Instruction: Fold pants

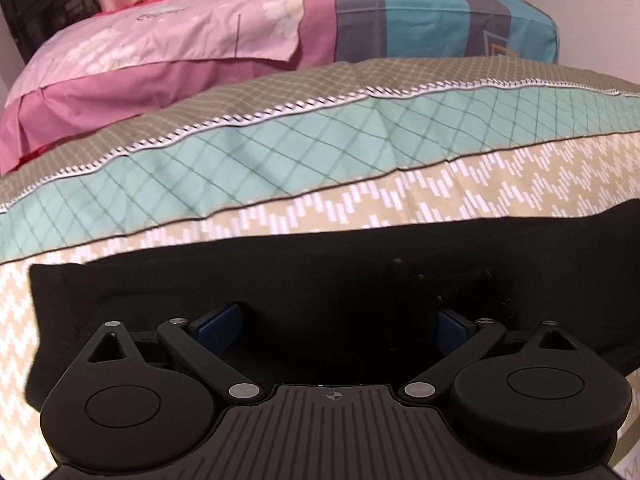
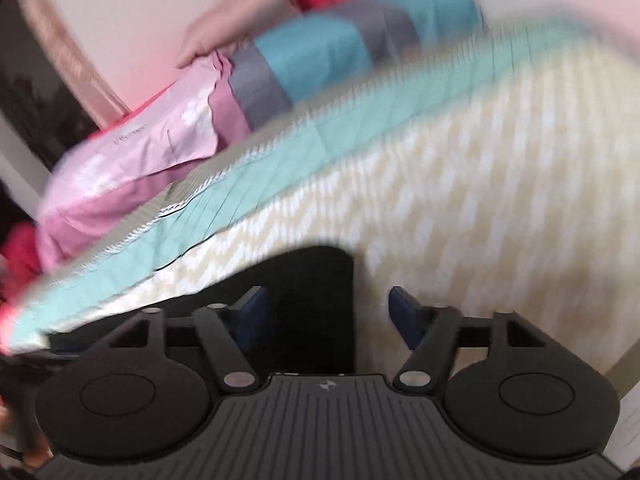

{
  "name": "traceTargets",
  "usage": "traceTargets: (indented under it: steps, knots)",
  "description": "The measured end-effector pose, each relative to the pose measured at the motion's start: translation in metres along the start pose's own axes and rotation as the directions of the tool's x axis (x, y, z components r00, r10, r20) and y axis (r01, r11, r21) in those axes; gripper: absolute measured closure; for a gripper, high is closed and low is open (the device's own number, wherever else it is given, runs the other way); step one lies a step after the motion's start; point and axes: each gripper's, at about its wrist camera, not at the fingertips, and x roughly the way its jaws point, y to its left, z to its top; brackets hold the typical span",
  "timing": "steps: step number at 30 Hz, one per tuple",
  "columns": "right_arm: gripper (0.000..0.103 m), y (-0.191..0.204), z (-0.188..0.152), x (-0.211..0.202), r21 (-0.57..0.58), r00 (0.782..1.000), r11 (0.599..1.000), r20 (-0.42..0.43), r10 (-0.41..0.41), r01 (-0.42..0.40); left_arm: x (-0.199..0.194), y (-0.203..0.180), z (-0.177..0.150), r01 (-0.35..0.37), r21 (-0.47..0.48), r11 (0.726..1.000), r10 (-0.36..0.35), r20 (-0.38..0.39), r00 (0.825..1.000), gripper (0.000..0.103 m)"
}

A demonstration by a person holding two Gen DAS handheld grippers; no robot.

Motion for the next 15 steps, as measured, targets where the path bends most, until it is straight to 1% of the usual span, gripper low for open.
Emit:
traceTargets:
  steps: [1,3,5,6,7,9,10,12,14,15]
  knots:
    - [0.03,0.01,0.0,-0.001,-0.063,1.0,0.998,0.019,-0.011,0.012,-0.004,0.004,0.002,0.008,-0.006,1.0,-0.008,0.003,1.0,0.0]
    - [0.03,0.036,-0.004,-0.004,-0.188,0.999,0.982,0.052,-0.006,0.016,-0.013,0.007,0.004,0.024,-0.012,1.0,-0.024,0.004,1.0,0.0]
    - [0.03,0.064,-0.008,0.0,-0.286,0.999,0.958,0.045,0.026,-0.012,-0.017,0.01,0.006,0.052,-0.015,0.999,-0.053,-0.008,0.999,0.0]
    - [0.03,0.076,-0.013,0.002,-0.327,0.998,0.944,0.035,0.051,-0.037,-0.019,0.014,0.007,0.085,-0.024,0.996,-0.085,-0.018,0.996,0.0]
    - [0.03,0.09,-0.017,0.007,-0.359,0.997,0.931,0.018,0.075,-0.064,-0.021,0.018,0.007,0.129,-0.042,0.991,-0.13,-0.03,0.991,0.0]
    - [0.03,0.114,-0.026,0.015,-0.417,0.99,0.898,-0.04,0.133,-0.138,-0.023,0.03,0.007,0.22,-0.09,0.971,-0.224,-0.046,0.973,0.0]
    - [0.03,0.128,-0.032,0.022,-0.445,0.983,0.877,-0.077,0.164,-0.181,-0.023,0.035,0.006,0.244,-0.11,0.963,-0.25,-0.043,0.967,0.0]
    - [0.032,0.15,-0.045,0.037,-0.496,0.972,0.836,-0.136,0.191,-0.233,-0.025,0.043,0.005,0.271,-0.137,0.953,-0.278,-0.029,0.96,0.0]
    - [0.032,0.169,-0.055,0.05,-0.546,0.969,0.8,-0.164,0.187,-0.247,-0.027,0.05,0.004,0.304,-0.156,0.94,-0.311,-0.018,0.95,0.0]
    - [0.031,0.176,-0.059,0.059,-0.558,0.966,0.79,-0.179,0.186,-0.255,-0.028,0.051,0.004,0.31,-0.149,0.939,-0.316,-0.019,0.949,0.0]
